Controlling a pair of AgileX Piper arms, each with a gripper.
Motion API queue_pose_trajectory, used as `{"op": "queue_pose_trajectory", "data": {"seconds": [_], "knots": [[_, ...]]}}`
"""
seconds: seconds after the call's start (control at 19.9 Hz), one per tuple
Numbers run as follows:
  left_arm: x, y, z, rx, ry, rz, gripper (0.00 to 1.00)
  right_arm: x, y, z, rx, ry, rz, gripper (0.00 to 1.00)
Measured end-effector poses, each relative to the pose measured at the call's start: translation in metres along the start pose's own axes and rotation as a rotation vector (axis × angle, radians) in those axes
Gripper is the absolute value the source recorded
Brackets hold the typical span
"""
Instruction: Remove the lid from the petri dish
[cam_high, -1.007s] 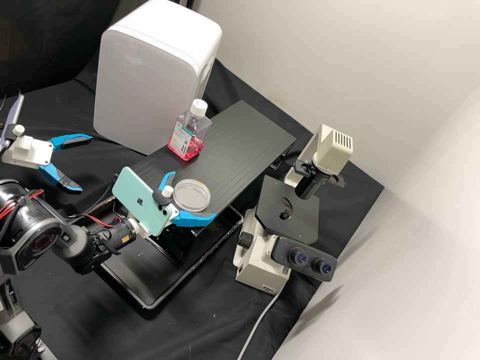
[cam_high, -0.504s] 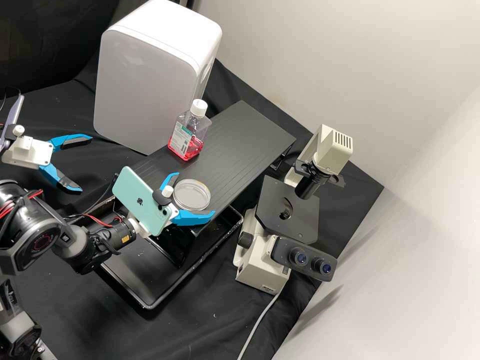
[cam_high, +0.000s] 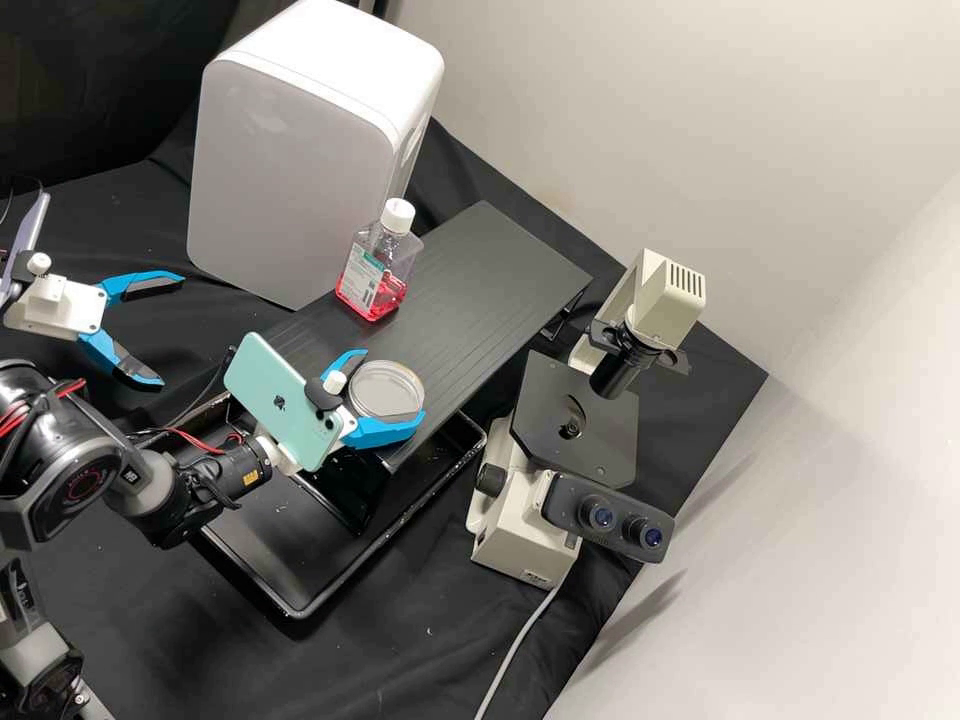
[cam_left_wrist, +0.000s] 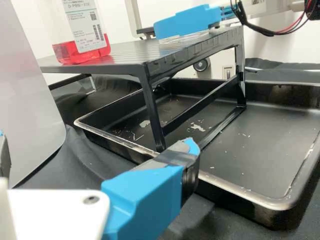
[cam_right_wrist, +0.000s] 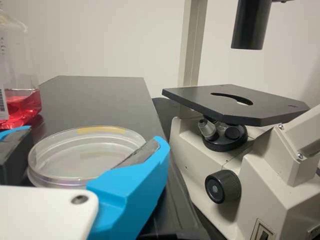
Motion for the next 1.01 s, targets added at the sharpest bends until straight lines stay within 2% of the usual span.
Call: {"op": "queue_pose_trajectory", "data": {"seconds": [0.76, 1.01], "knots": [[0.0, 0.0, 0.0, 0.0, 0.0, 0.0, 1.0, -0.0001, 0.0003, -0.0002, 0.0, 0.001, 0.001, 0.0], [0.0, 0.0, 0.0, 0.0, 0.0, 0.0, 1.0, -0.0026, 0.0066, -0.0057, 0.005, 0.024, 0.025, 0.0]]}}
